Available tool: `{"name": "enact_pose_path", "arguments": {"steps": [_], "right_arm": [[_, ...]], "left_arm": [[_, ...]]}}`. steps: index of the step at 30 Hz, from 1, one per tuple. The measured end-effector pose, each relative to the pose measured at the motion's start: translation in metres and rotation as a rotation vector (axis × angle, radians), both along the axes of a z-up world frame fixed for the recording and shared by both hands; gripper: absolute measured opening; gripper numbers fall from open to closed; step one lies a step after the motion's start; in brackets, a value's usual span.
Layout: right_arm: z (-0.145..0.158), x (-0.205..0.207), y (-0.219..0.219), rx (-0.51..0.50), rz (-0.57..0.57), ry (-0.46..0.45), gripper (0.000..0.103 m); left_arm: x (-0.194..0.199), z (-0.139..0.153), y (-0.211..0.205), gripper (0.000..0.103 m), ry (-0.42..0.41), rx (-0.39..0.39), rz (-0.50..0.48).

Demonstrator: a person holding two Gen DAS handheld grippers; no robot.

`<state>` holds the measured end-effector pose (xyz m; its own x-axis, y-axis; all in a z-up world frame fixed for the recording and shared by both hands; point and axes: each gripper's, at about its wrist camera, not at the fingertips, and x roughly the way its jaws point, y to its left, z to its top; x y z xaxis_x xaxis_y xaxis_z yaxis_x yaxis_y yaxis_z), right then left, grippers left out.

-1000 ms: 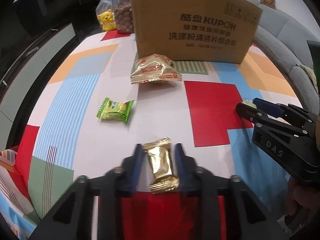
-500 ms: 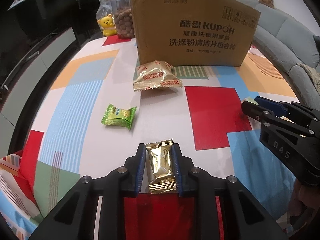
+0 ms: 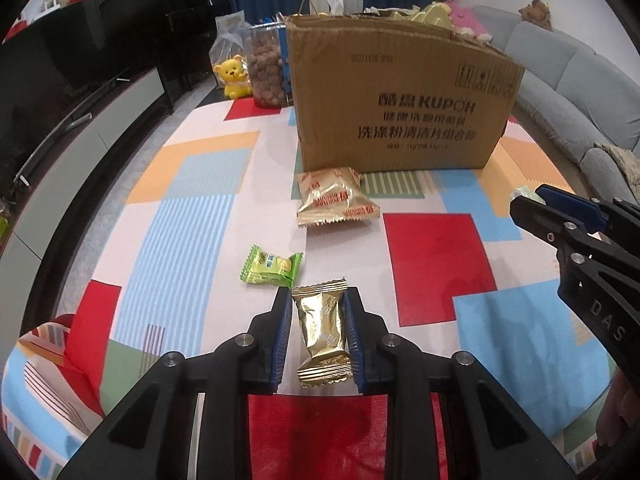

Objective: Organize snacks
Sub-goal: 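Lift and carry the gold and green-white candies with both tools over the box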

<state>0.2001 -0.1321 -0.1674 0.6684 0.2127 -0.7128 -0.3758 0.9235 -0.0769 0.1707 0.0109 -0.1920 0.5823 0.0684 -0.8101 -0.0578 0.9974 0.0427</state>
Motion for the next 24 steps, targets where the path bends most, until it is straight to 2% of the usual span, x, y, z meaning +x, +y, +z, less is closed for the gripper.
{"name": "enact_pose_path", "arguments": {"steps": [24], "right_arm": [[0.064,-0.013,-0.002,0.032,-0.014,-0.097,0.027]], "left_arm": [[0.008,0.065,-0.003,0.026,-0.124,0.004,0.017]]}}
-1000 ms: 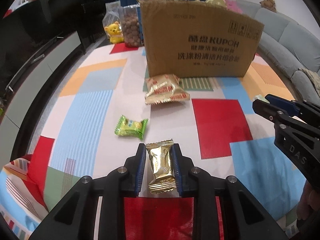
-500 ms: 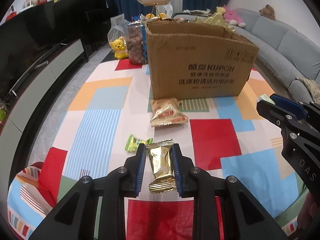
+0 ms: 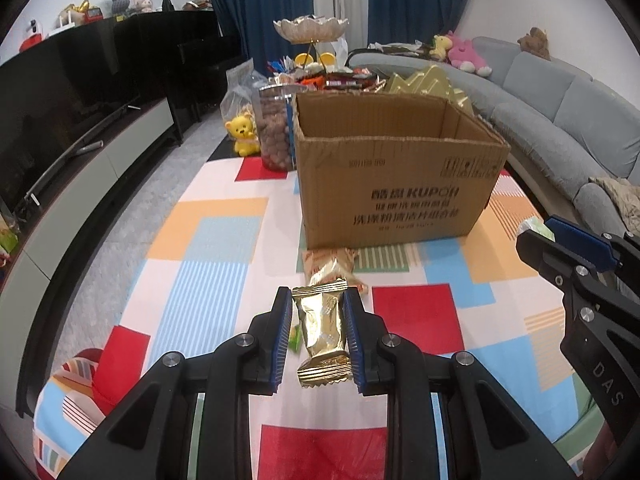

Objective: Organize snacks
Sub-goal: 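Lift and carry the gold and green-white candies with both tools over the box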

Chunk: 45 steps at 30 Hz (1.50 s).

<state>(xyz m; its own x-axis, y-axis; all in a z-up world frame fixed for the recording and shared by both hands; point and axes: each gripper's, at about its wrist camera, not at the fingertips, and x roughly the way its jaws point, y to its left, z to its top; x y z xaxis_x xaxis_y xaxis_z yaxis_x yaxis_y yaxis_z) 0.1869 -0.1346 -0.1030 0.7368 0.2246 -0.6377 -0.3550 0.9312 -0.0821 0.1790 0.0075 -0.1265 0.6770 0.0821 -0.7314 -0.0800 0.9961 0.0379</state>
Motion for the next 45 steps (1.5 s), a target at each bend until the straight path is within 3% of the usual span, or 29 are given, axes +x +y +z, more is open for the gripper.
{"name": "enact_pose_path", "arguments": {"steps": [31,45], "right_arm": [[0.073,0.043,-0.006,0.047,-0.04,-0.139,0.027],[0.084,0.093,-0.003,0.04,-0.057,-0.162,0.027]], "left_arm": [[0.071,0.089,-0.015,0.026,-0.184,0.018,-0.027],[0.116,0.1,-0.013,0.026,-0.207,0.024,-0.024]]}}
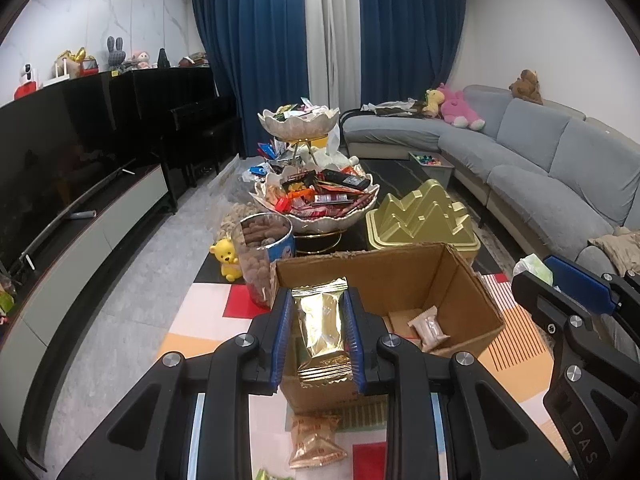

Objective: Organize snacks
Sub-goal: 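Lift and carry the gold and green-white candies with both tools over the box, then open both tools to drop the candies into the box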

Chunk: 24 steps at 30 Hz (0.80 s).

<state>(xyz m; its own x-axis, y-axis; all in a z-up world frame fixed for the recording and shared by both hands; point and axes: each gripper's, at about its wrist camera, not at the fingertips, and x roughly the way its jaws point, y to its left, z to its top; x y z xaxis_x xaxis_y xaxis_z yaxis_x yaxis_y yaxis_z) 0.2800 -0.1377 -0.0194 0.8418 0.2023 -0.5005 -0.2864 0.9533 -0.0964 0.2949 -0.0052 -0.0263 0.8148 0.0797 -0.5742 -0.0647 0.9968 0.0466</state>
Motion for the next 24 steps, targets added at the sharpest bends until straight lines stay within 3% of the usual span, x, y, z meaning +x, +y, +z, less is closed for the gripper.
{"name": "enact_pose_path", "arguments": {"steps": [24], "right_arm": [[-0.017,0.068,0.007,0.001,-0.002,0.061,0.027]], "left_arm": [[0.064,-0.013,0.007,0.026,-0.006,-0.004,-0.007]]}}
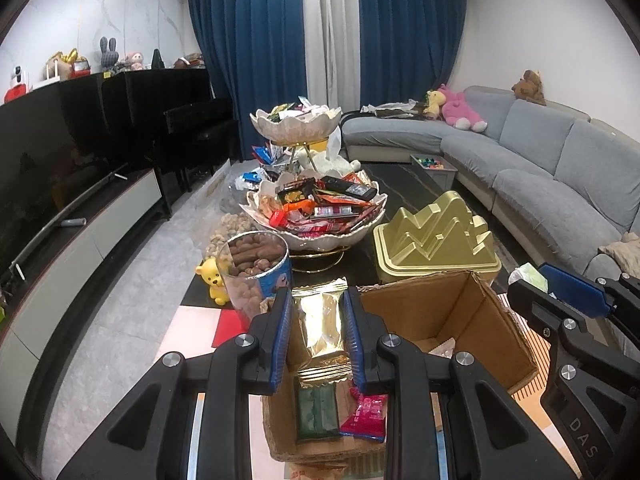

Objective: Organize snacks
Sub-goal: 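Open both tools to drop the candies into the box, then move both open tools back toward the green candy and biscuit packet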

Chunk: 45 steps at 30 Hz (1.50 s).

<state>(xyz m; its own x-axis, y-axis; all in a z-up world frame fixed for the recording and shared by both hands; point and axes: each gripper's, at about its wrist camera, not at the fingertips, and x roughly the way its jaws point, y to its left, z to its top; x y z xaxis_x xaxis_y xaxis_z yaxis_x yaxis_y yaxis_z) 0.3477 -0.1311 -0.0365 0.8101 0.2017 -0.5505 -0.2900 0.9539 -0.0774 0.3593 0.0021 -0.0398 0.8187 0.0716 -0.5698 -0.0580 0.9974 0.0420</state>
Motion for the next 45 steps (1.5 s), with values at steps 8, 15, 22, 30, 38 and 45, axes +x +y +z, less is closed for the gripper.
{"name": "enact_pose_path", "arguments": {"steps": [8,15,22,30,38,45], "right_arm": [[-0.007,0.014,-0.003,0.0,-0.008,0.036,0.028],[-0.004,0.02,-0.007,0.013,-0.01,0.055,0.043],[0.004,0.013,-0.01,0.012,-0.027,0.031,0.067],[0.018,0.0,-0.01,0.025,-0.026,0.007,0.068],[0.031,-0.017,-0.008,0.034,-0.023,-0.018,0.068],[0.04,-0.032,-0.006,0.044,-0.021,-0.034,0.068]], "left_arm": [[0.009,-0.009,0.003,0.028,0.032,-0.01,-0.001],[0.006,-0.012,0.003,0.061,0.039,-0.011,0.006],[0.0,-0.006,0.007,0.079,0.033,0.011,0.036],[-0.015,0.007,0.012,0.085,0.009,0.024,0.066],[-0.031,0.023,0.014,0.086,-0.012,0.031,0.079],[-0.046,0.032,0.018,0.088,-0.024,0.031,0.084]]}}
